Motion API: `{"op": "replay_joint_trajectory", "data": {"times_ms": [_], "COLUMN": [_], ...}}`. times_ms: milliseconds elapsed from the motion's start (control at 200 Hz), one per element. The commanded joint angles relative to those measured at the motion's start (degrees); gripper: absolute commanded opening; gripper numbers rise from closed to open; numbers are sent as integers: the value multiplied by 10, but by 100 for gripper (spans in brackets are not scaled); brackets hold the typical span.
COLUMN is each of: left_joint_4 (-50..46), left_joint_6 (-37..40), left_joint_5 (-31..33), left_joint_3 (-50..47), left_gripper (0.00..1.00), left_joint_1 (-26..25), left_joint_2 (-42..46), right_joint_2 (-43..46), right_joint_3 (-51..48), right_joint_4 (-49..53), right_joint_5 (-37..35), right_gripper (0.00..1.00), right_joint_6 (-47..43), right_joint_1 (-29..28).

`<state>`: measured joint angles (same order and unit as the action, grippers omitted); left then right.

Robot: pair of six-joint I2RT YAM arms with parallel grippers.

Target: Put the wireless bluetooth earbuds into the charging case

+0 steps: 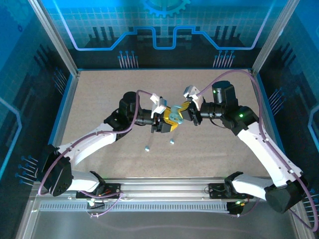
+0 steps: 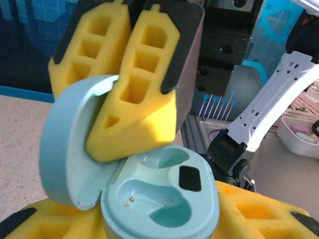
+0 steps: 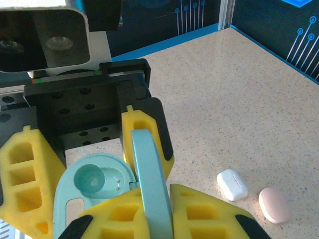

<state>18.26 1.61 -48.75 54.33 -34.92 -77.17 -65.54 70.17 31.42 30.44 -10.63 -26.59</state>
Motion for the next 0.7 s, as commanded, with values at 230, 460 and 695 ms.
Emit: {"op": "replay_joint_trajectory", "data": {"times_ms": [230, 460, 695], "left_joint_4": [-17, -14, 3], "left_joint_6": [27, 31, 15], "left_joint_5": [18, 90, 174], "left_joint_3": [15, -13, -46], "left_gripper": [36, 33, 32], "left_joint_1": [-3, 0, 17], "left_joint_2": [9, 29, 55], "right_joint_2": [21, 40, 60], "right_joint_3": [-5, 40, -19], "right_joint_4": [-14, 13, 60], "right_joint_5": [-26, -46, -54], "right_gripper": [27, 51, 51], "right_joint_6": [15, 215, 344], "right_joint_1": [-5, 66, 136]}}
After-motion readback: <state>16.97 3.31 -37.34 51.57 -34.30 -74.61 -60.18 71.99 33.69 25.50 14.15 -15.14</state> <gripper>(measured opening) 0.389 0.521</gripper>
